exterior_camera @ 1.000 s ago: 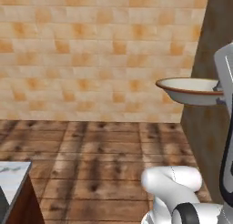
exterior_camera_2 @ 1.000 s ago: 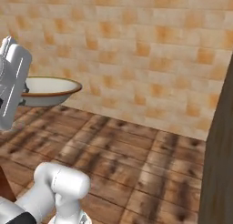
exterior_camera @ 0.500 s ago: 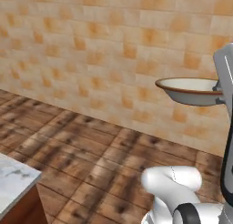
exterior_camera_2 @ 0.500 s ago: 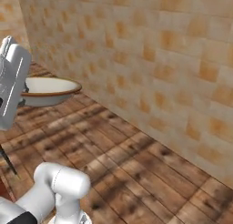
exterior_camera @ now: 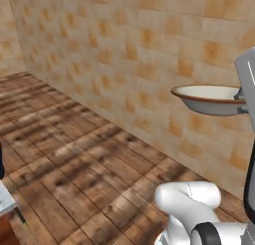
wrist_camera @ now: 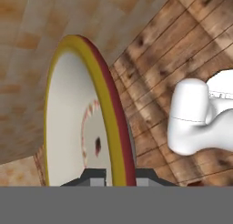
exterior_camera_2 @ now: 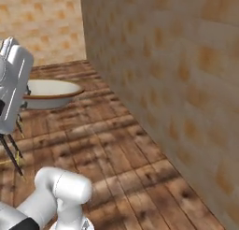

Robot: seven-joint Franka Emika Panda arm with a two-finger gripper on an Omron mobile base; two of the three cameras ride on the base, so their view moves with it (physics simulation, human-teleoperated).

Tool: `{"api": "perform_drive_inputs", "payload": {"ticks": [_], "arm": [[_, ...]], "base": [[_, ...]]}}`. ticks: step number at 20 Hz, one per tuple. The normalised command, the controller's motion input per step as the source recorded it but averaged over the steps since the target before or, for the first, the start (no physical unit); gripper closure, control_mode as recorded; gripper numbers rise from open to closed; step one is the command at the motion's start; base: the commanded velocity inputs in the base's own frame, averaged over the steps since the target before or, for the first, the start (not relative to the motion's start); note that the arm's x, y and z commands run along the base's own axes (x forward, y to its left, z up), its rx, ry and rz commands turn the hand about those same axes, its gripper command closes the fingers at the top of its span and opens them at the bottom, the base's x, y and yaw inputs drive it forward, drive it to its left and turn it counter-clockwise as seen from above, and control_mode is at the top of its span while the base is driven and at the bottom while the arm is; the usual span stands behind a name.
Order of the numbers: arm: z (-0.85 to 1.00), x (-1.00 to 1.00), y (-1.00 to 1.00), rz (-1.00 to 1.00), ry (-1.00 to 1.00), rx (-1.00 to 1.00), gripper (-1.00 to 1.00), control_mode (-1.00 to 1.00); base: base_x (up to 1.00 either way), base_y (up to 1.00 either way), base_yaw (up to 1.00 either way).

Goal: Pick up the bowls from the cabinet and place each bowl in front of a stool on the dining counter.

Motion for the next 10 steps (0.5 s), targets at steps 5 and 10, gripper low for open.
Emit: {"api": "perform_drive_inputs", "payload": {"ticks": [5, 10], "arm": [[0.00, 0.00, 0.00, 0.00, 0.00, 0.00, 1.00, 1.00], [0.00, 0.00, 0.00, 0.00, 0.00, 0.00, 1.00, 1.00]], "base": [[1.00, -0.39, 0.60], [1.00, -0.21, 0.61]]}}
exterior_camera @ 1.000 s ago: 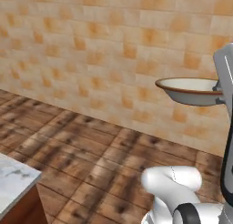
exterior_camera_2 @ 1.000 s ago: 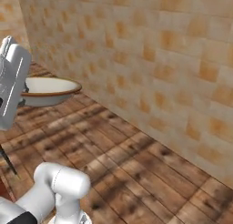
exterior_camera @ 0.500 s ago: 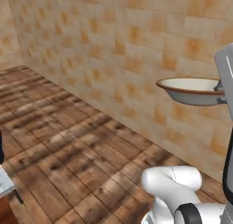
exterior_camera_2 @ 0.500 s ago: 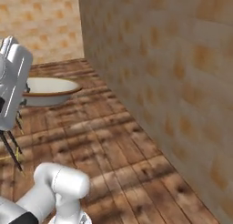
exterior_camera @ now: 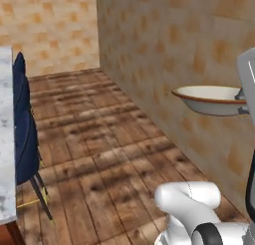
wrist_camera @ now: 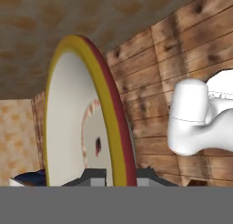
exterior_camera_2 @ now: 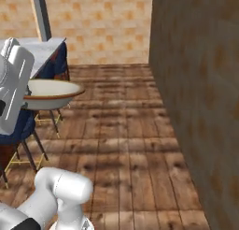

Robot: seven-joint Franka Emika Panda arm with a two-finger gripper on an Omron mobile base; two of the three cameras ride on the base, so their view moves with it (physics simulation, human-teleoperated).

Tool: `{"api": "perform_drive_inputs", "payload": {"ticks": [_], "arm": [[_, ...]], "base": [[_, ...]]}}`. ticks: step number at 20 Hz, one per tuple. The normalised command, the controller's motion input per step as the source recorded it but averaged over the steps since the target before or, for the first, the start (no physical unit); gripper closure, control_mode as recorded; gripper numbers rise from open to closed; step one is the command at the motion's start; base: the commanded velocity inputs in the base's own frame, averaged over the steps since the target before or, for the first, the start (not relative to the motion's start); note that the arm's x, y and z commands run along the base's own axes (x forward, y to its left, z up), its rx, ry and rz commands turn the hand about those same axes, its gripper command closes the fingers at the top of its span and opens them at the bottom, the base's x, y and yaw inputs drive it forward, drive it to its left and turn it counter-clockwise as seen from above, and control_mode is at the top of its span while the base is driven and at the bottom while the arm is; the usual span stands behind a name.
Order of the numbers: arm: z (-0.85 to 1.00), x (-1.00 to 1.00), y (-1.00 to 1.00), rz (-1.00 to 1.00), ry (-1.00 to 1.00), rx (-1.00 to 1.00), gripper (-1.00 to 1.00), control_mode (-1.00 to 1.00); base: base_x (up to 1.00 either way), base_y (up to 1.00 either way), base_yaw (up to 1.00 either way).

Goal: Pick up the bowls from the cabinet and place each bowl in front of a stool on the dining counter.

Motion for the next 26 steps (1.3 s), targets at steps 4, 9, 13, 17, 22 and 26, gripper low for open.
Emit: {"api": "perform_drive_inputs", "payload": {"ticks": [4, 9, 13, 17, 22, 26], "arm": [[0.00, 0.00, 0.00, 0.00, 0.00, 0.00, 1.00, 1.00], [0.00, 0.00, 0.00, 0.00, 0.00, 0.00, 1.00, 1.00], [0.00, 0.00, 0.00, 0.00, 0.00, 0.00, 1.00, 1.00], [0.00, 0.00, 0.00, 0.00, 0.00, 0.00, 1.00, 1.00], [0.00, 0.00, 0.00, 0.00, 0.00, 0.00, 1.00, 1.00], [0.00, 0.00, 0.00, 0.00, 0.00, 0.00, 1.00, 1.00]], "base": [[1.00, -0.17, 0.64], [1.00, -0.18, 0.63], [1.00, -0.27, 0.61], [0.74, -0.71, 0.51], [0.59, -0.73, 0.54], [0.60, -0.72, 0.55]]}}
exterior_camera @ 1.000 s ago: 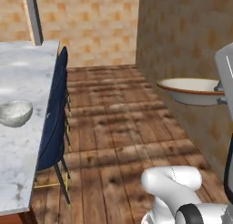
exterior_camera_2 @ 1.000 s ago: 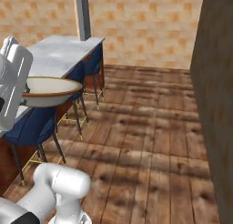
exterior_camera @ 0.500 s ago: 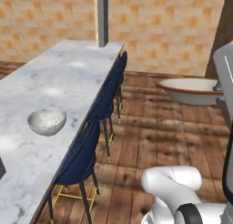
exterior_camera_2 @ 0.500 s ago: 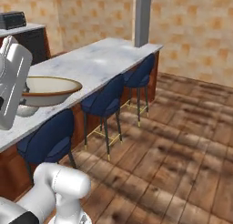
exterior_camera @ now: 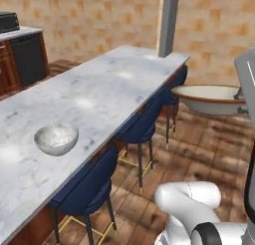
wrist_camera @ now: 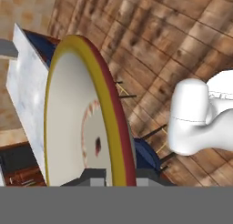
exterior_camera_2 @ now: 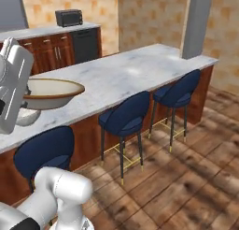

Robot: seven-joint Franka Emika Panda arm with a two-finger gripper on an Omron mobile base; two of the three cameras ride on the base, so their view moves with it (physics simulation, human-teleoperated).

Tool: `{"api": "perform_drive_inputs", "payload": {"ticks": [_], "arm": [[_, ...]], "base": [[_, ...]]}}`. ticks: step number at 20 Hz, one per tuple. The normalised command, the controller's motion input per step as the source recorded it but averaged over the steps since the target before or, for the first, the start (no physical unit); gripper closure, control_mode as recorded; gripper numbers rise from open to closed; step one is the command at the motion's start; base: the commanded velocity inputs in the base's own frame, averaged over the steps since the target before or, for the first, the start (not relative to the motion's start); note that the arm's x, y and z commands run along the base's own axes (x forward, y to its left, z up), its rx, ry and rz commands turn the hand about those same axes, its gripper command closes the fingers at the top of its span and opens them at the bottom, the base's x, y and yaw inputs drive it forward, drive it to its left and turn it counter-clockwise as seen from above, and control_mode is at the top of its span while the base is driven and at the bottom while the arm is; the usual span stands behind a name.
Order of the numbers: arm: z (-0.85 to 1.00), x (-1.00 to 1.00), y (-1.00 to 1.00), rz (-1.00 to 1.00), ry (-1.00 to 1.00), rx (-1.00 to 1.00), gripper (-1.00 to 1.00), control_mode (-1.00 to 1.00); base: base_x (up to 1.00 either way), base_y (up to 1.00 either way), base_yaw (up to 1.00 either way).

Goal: Pick up the bowls from the cabinet and place each bowl in front of a stool on the dining counter.

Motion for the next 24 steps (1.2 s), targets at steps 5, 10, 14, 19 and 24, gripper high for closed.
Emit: {"api": "perform_drive_inputs", "payload": {"ticks": [5, 10, 14, 19, 24], "arm": [[0.00, 0.00, 0.00, 0.00, 0.00, 0.00, 1.00, 1.00], [0.00, 0.00, 0.00, 0.00, 0.00, 0.00, 1.00, 1.00], [0.00, 0.00, 0.00, 0.00, 0.00, 0.00, 1.00, 1.00], [0.00, 0.00, 0.00, 0.00, 0.00, 0.00, 1.00, 1.00], [0.00, 0.00, 0.00, 0.00, 0.00, 0.00, 1.00, 1.00]], "base": [[0.59, -0.72, 0.55], [0.59, -0.72, 0.56], [0.54, -0.78, 0.55], [0.27, -0.95, 0.52], [0.22, -0.90, 0.53]]}}
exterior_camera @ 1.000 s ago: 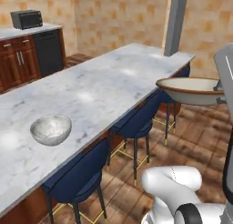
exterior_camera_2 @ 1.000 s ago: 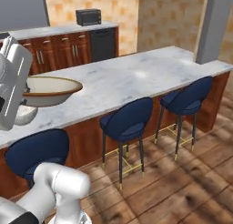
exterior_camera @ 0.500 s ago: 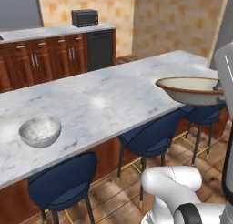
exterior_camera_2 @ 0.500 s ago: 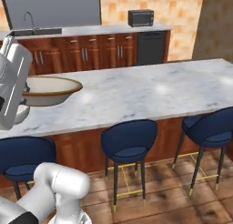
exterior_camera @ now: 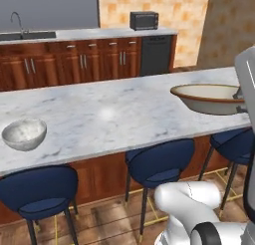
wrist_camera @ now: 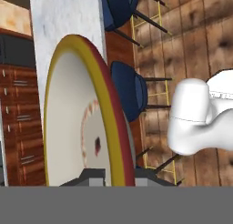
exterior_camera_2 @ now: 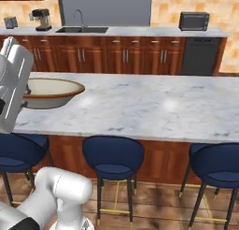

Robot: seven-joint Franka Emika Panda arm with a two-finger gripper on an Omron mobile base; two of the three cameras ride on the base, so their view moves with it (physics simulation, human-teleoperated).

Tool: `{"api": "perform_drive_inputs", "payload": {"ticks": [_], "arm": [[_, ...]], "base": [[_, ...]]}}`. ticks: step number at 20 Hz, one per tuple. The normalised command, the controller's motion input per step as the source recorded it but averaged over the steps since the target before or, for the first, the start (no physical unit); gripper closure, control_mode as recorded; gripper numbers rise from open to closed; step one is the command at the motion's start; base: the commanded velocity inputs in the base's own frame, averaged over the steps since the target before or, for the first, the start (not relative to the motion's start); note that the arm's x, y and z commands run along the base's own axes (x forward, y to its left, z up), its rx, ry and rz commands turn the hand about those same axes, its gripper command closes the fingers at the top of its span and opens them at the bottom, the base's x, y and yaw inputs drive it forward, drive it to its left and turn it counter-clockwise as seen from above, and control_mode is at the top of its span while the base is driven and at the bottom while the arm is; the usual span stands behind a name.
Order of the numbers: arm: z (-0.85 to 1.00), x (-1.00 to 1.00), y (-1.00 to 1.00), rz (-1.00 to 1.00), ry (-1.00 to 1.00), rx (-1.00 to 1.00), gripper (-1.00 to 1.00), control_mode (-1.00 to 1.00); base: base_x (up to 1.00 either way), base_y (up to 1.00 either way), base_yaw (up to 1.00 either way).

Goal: Pick up the bowls from the cabinet and place each bowl in front of a stool on the dining counter.

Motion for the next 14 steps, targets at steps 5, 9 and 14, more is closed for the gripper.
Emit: {"api": "perform_drive_inputs", "payload": {"ticks": [5, 9, 14], "arm": [[0.00, 0.00, 0.00, 0.00, 0.00, 0.00, 1.00, 1.00], [0.00, 0.00, 0.00, 0.00, 0.00, 0.00, 1.00, 1.00], [0.00, 0.00, 0.00, 0.00, 0.00, 0.00, 1.00, 1.00]], "base": [[0.23, -0.66, 0.44], [0.36, -0.36, 0.13], [0.58, -0.39, 0.00]]}}
